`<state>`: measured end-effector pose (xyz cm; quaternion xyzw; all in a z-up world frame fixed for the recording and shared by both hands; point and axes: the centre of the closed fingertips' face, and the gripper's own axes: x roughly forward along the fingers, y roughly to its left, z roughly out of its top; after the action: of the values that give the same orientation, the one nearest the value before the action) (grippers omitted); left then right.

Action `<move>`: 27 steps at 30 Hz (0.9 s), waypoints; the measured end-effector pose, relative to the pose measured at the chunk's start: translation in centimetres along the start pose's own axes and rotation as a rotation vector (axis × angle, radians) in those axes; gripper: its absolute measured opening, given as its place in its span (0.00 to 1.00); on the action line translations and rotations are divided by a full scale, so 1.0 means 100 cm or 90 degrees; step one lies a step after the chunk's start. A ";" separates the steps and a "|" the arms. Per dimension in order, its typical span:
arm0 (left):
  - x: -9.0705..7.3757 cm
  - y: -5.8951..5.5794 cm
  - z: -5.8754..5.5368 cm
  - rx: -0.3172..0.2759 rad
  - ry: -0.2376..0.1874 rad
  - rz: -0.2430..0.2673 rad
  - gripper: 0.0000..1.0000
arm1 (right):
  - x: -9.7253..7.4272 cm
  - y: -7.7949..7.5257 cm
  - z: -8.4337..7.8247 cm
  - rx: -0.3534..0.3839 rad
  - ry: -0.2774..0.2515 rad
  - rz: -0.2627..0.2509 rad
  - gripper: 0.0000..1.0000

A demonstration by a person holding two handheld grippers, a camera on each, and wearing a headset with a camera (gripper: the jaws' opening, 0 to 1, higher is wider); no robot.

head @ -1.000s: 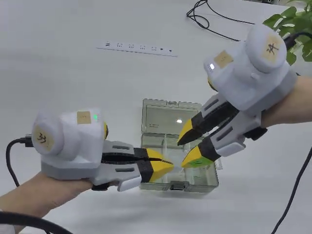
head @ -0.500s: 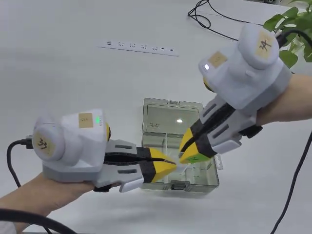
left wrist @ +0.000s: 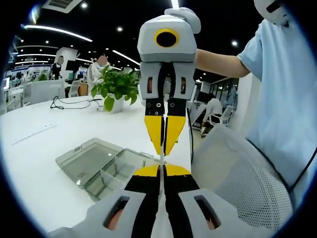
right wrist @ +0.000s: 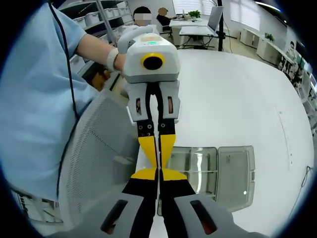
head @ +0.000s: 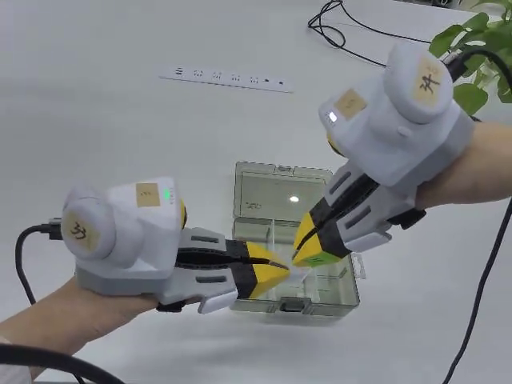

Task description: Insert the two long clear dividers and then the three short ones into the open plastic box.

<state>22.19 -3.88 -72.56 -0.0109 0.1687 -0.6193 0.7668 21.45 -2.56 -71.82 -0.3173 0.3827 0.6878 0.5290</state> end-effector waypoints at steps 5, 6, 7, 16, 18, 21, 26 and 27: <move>-0.002 0.007 -0.002 -0.003 0.001 0.024 0.01 | -0.003 -0.008 -0.002 0.007 -0.003 -0.019 0.02; -0.003 0.009 -0.002 -0.010 0.001 0.026 0.02 | -0.004 -0.010 -0.003 0.004 -0.005 -0.026 0.02; -0.005 0.010 -0.003 -0.013 0.003 0.030 0.05 | -0.005 -0.011 -0.005 0.009 -0.003 -0.029 0.02; -0.016 0.022 -0.011 -0.014 0.014 0.069 0.31 | -0.011 -0.026 -0.030 0.031 0.020 -0.067 0.02; -0.019 0.025 -0.017 -0.014 0.031 0.080 0.36 | -0.013 -0.030 -0.032 0.036 0.012 -0.076 0.02; -0.022 0.028 -0.021 -0.018 0.038 0.093 0.46 | -0.018 -0.038 -0.039 0.049 0.009 -0.096 0.02; -0.028 0.032 -0.025 -0.018 0.043 0.111 0.56 | -0.022 -0.046 -0.056 0.062 0.033 -0.114 0.02; -0.030 0.035 -0.026 -0.016 0.047 0.124 0.60 | -0.022 -0.045 -0.061 0.066 0.042 -0.118 0.02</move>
<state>24.27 0.28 -75.13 0.0188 0.2045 -0.5399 0.8163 26.52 -8.25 -73.91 -0.3459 0.4040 0.6046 0.5930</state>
